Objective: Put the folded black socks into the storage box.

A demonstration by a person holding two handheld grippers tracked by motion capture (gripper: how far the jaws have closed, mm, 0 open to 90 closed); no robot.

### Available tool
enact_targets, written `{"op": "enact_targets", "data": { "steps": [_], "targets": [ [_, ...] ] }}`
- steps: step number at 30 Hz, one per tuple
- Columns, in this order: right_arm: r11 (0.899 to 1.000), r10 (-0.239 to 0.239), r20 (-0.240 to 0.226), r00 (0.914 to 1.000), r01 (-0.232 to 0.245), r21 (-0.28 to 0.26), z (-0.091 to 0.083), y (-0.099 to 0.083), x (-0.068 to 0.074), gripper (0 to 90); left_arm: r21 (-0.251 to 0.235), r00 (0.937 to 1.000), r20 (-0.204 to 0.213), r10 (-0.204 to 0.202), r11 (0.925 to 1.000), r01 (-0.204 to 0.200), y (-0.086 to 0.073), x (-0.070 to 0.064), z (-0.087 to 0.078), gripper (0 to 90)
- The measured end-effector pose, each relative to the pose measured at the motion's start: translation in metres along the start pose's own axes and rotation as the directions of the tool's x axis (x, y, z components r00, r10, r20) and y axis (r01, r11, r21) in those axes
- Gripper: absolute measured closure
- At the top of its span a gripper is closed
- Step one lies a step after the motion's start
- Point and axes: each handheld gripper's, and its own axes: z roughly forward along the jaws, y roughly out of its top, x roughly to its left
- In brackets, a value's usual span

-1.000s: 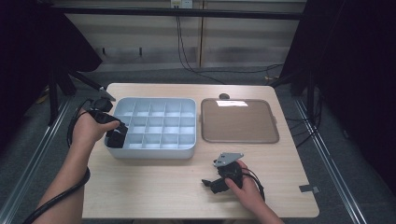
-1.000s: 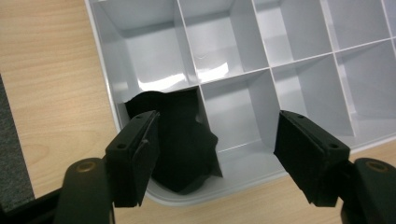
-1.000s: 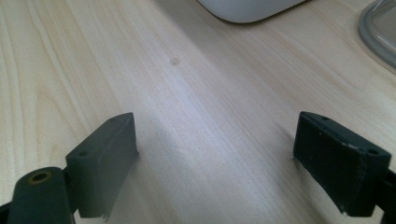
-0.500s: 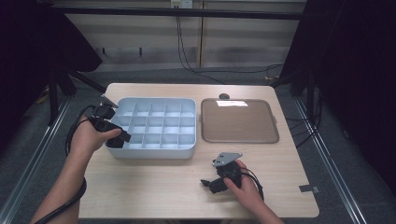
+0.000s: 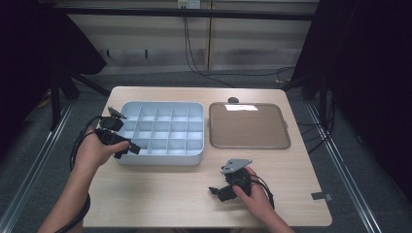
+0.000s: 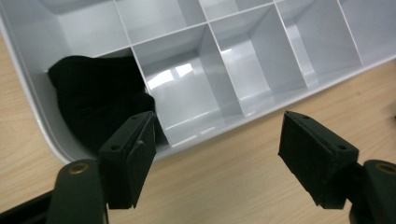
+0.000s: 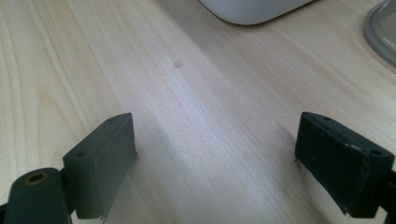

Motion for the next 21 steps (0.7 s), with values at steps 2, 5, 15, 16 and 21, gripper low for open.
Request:
{"op": "enact_targets", "data": {
  "steps": [2,5,15,16,21],
  "targets": [
    [1.0,0.001,0.0,1.0,-0.001,0.001,0.0,0.0,0.0,11.8,-0.006,1.0,-0.001,0.004,1.0,-0.004,-0.002,-0.002,0.0,26.6],
    [1.0,0.001,0.0,1.0,-0.001,0.0,0.0,0.0,0.0,11.8,-0.007,0.9997,0.009,0.022,0.9997,-0.022,-0.004,-0.006,0.0,26.5],
    [1.0,0.004,-0.001,1.0,-0.004,0.003,0.0,0.0,0.0,11.8,-0.01,0.998,0.027,0.058,0.9983,-0.057,-0.014,-0.016,0.003,26.5],
    [1.0,0.003,-0.001,1.0,-0.003,0.002,0.0,0.0,0.0,11.8,-0.009,0.9976,0.027,0.063,0.998,-0.063,-0.015,-0.017,0.003,26.5],
    [1.0,0.004,-0.001,1.0,-0.004,0.004,0.0,0.0,0.0,11.8,-0.011,0.9961,0.038,0.08,0.9968,-0.08,-0.02,-0.021,0.007,26.5]
  ]
}}
